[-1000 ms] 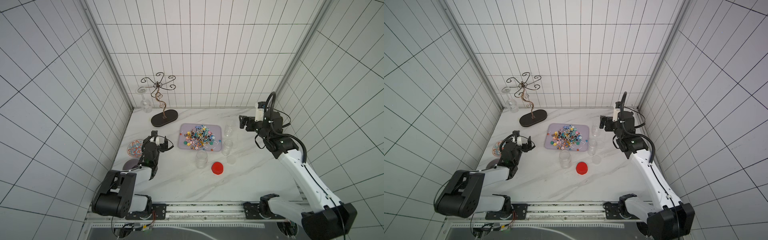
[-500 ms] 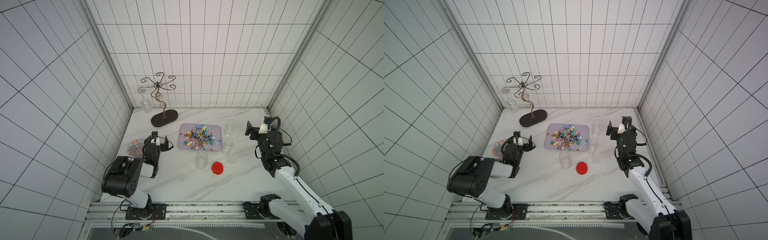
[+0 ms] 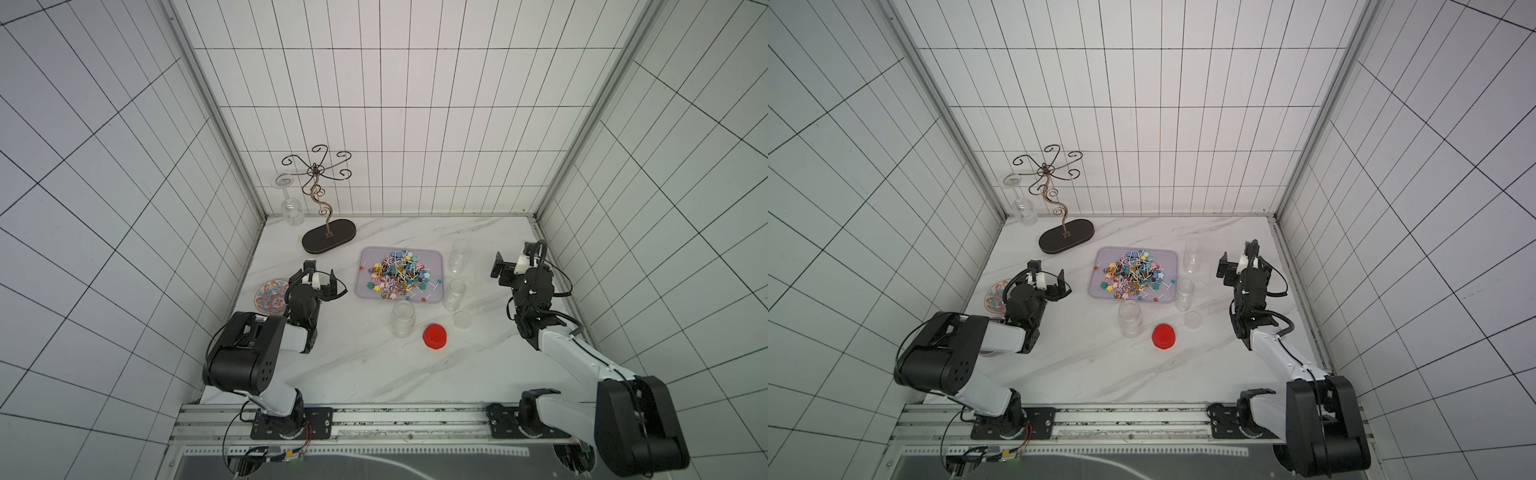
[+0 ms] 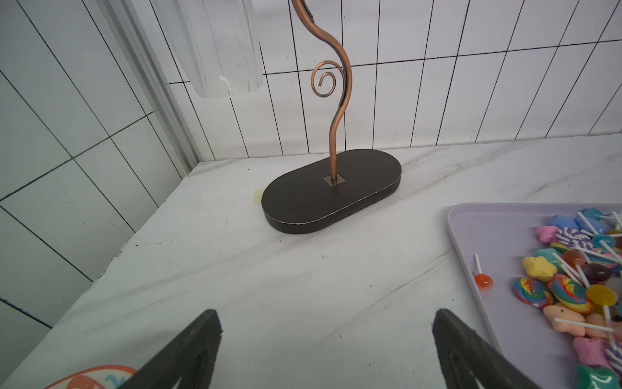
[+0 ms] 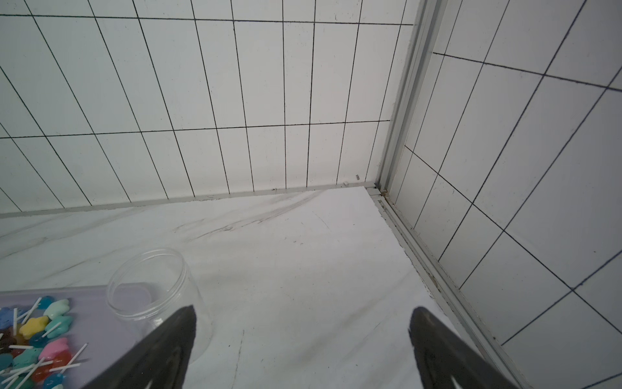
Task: Pour the candies out of the jar
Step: Reset both arms
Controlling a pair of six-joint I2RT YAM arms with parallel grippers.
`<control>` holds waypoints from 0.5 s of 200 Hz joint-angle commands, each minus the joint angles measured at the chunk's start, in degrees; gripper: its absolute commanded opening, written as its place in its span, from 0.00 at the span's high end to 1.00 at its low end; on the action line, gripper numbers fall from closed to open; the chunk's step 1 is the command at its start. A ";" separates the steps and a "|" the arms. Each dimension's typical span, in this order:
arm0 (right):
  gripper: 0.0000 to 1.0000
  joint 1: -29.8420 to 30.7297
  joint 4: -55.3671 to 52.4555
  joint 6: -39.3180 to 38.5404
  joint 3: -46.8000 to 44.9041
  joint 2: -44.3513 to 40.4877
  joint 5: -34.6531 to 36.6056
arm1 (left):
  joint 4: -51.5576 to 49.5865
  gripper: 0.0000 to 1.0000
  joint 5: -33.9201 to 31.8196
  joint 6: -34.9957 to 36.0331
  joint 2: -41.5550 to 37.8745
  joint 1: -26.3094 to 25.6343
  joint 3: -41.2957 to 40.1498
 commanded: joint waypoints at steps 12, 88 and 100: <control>0.00 -0.81 5.47 -4.61 -3.43 3.28 -0.78 | -0.04 0.03 0.26 -0.58 -0.90 0.31 0.65; 0.00 -3.01 23.69 -1.77 -11.46 9.50 -0.34 | -0.04 0.03 0.30 -0.56 -0.94 0.28 0.64; 0.00 -3.05 27.49 -2.35 -12.70 11.13 -1.25 | -0.04 0.03 0.25 -0.60 -0.94 0.28 0.66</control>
